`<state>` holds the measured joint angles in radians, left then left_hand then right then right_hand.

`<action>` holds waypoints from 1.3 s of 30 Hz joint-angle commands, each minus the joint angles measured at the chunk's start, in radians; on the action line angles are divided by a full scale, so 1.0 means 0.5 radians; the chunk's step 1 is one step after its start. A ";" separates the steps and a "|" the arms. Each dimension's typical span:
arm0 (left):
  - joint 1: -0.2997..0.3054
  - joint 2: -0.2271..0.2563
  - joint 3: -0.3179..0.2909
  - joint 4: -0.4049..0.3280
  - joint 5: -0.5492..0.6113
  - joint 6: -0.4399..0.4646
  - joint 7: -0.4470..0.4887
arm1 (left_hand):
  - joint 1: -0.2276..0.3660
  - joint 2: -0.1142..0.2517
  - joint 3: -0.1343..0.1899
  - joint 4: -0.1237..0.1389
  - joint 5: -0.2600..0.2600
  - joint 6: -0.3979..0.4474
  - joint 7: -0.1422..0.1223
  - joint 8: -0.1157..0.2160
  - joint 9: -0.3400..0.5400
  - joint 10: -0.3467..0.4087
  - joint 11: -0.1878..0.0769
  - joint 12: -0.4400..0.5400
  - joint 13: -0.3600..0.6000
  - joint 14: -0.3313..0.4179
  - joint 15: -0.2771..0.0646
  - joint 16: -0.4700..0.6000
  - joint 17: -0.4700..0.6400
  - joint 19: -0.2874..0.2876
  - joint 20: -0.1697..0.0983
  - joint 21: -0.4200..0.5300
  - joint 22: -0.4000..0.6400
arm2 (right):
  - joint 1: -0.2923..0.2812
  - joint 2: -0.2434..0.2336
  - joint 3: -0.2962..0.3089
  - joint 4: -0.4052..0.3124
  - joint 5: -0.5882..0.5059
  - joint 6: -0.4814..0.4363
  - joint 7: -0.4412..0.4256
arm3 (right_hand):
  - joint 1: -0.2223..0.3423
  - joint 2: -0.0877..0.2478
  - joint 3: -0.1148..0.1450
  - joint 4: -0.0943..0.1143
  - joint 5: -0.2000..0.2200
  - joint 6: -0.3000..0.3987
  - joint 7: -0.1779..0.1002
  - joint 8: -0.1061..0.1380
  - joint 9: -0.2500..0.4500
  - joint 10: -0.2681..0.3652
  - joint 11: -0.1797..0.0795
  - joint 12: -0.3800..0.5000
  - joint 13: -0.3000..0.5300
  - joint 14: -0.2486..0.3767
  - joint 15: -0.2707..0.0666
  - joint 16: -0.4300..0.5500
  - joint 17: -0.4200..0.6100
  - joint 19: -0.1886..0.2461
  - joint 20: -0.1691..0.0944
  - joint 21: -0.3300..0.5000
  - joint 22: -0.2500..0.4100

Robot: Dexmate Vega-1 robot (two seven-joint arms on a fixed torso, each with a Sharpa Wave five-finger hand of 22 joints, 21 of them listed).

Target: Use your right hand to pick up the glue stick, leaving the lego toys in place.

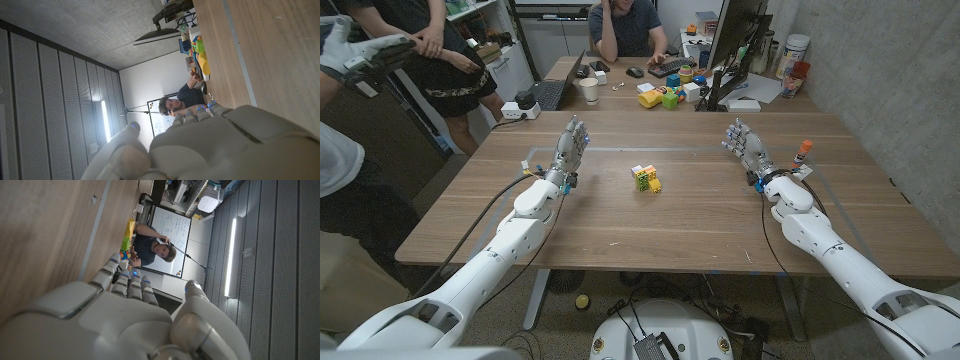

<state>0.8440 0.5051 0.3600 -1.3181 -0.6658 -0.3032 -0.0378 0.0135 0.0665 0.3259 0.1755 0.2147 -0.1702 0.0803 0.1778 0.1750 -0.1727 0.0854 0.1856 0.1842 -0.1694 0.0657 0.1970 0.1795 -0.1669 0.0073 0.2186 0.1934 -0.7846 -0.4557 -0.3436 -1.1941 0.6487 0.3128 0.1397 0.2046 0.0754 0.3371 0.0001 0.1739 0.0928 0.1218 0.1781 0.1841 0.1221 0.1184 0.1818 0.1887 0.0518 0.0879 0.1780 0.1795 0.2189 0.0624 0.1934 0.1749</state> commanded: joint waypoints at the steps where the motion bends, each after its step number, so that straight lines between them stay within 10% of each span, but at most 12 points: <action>1: 0.009 -0.013 -0.019 -0.028 -0.027 -0.023 -0.014 | 0.001 0.157 0.013 -0.001 0.013 -0.105 0.007 0.012 0.003 -0.243 0.006 0.011 0.003 -0.309 0.008 0.009 0.009 -0.060 0.000 0.011 0.007 | 0.090 0.171 0.159 0.211 -0.136 0.011 0.260 | 0.026 -0.005 0.011 -0.007 0.013 0.007 0.052 0.016 0.003 -0.004 0.020 0.010 0.005 -0.002 0.015 0.014 0.003 0.015 -0.002 0.013 0.004; 18: 0.014 -0.024 -0.022 -0.034 -0.038 -0.041 -0.033 | 0.001 0.156 0.010 -0.002 0.013 -0.105 0.007 0.012 0.003 -0.243 0.008 0.011 0.003 -0.309 0.008 0.008 0.009 -0.060 0.001 0.010 0.007 | 0.140 0.160 0.209 0.176 -0.357 0.034 0.290 | 0.060 -0.016 0.015 -0.046 0.015 0.008 0.066 0.021 0.002 0.019 0.032 0.023 0.004 0.029 0.010 0.024 0.000 0.056 -0.008 0.026 0.003; 39: 0.053 -0.007 -0.020 -0.111 -0.041 -0.042 -0.029 | 0.001 0.153 0.005 -0.002 0.013 -0.100 0.006 0.013 0.003 -0.239 0.007 0.012 0.003 -0.306 0.006 0.009 0.009 -0.059 0.001 0.009 0.007 | 0.200 -0.145 0.067 -0.005 -0.847 0.249 -0.255 | 0.111 -0.026 0.022 -0.099 0.019 0.061 0.044 0.045 0.003 0.040 0.027 0.032 0.004 0.044 0.005 0.026 -0.001 0.072 -0.011 0.026 0.004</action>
<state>0.8611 0.4952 0.3495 -1.3555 -0.6879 -0.3236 -0.0561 0.0136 0.0664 0.3269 0.1765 0.2145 -0.1698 0.0800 0.1777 0.1747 -0.1725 0.0853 0.1855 0.1838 -0.1692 0.0657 0.1969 0.1792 -0.1667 0.0073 0.2186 0.1930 -0.7027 -0.4383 -0.2669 -1.1401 0.3667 0.4001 0.1719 0.2458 0.0606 0.3424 -0.0416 0.1774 0.1097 0.1265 0.1935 0.1840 0.1338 0.1301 0.1896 0.1884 0.0683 0.0926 0.1855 0.1768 0.2439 0.0589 0.2011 0.1746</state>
